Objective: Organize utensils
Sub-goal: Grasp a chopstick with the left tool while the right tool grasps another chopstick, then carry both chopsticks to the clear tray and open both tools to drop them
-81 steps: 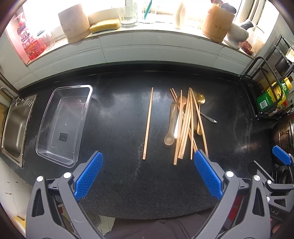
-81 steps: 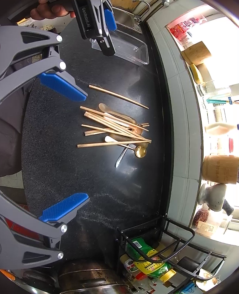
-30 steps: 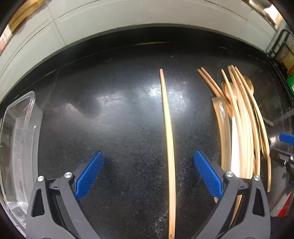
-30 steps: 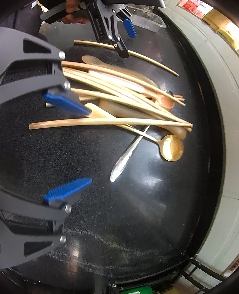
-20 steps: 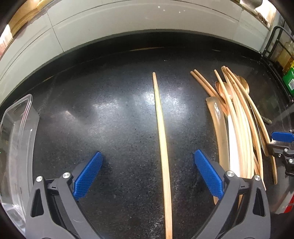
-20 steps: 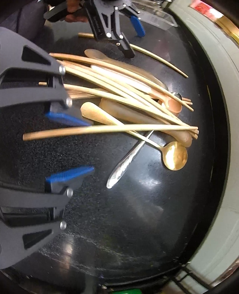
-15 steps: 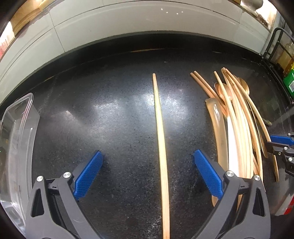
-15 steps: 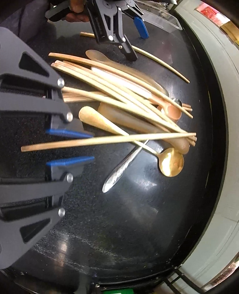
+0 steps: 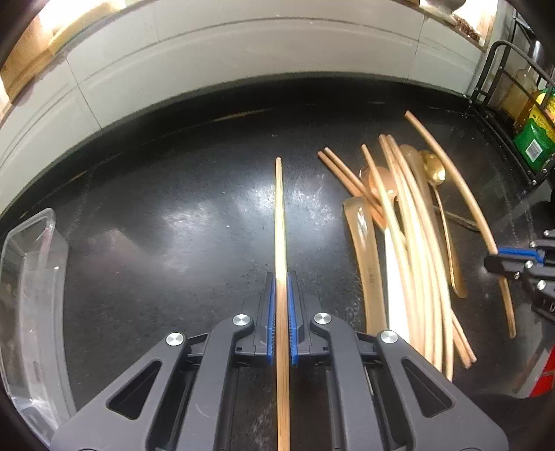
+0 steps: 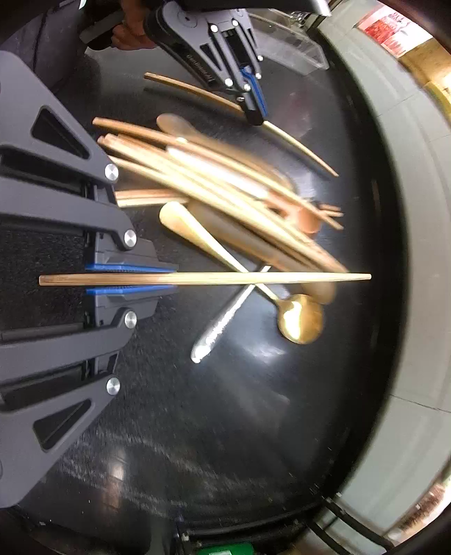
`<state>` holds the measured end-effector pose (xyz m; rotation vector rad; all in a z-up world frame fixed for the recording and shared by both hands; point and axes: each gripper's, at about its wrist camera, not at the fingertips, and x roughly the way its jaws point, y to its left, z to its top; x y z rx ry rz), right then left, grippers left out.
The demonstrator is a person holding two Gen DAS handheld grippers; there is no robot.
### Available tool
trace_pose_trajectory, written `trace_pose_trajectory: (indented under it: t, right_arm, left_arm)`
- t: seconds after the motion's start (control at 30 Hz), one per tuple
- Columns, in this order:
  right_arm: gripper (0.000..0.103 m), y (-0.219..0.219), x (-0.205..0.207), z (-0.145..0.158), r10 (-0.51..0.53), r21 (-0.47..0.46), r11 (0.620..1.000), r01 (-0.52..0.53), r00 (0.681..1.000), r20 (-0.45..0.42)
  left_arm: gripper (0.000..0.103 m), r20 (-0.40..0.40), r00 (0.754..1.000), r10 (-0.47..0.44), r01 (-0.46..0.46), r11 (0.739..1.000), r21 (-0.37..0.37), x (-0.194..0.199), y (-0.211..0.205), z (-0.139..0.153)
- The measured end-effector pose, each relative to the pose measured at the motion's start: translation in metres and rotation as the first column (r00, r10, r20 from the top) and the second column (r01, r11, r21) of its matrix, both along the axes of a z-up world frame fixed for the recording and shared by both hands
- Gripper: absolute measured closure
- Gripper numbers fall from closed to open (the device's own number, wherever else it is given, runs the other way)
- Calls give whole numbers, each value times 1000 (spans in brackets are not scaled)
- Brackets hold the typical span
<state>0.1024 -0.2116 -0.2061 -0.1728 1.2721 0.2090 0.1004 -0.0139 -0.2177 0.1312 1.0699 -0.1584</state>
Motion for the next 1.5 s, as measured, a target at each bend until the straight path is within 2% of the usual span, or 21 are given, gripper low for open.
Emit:
trace_pose_trajectory:
  t: [0.27,0.5,0.67,0.87,1.1,1.3,1.5]
  right_arm:
    - [96,14,-27,73,11,14,1000,-12,992,123]
    - [96,16,-62,117,12,54,998,-23,980,197]
    - [96,10,-78,138,15,76,997,-34,972,233]
    - [96,12,-100,158,31,84,995,-53,969,246]
    - [96,31,-115,163,41,88,994,-65,968,248]
    - [96,65,-122,165,95,92,988,-122,963,252]
    - [96,112,-126,165,171,100,974,-202,952,253]
  left_arm:
    - [97,50,999,22,-24,999,31,-19,5,66]
    - [97,78,994,81,-83,996,19,-47,8,123]
    - [97,92,989,112,-114,993,15,-67,6,147]
    - [97,103,984,146,-149,989,17,-89,11,162]
    - [97,123,974,188,-192,981,19,-110,33,168]
    - [97,134,961,240,-245,969,22,-125,60,174]
    - [97,146,935,323,-329,944,17,-143,105,181]
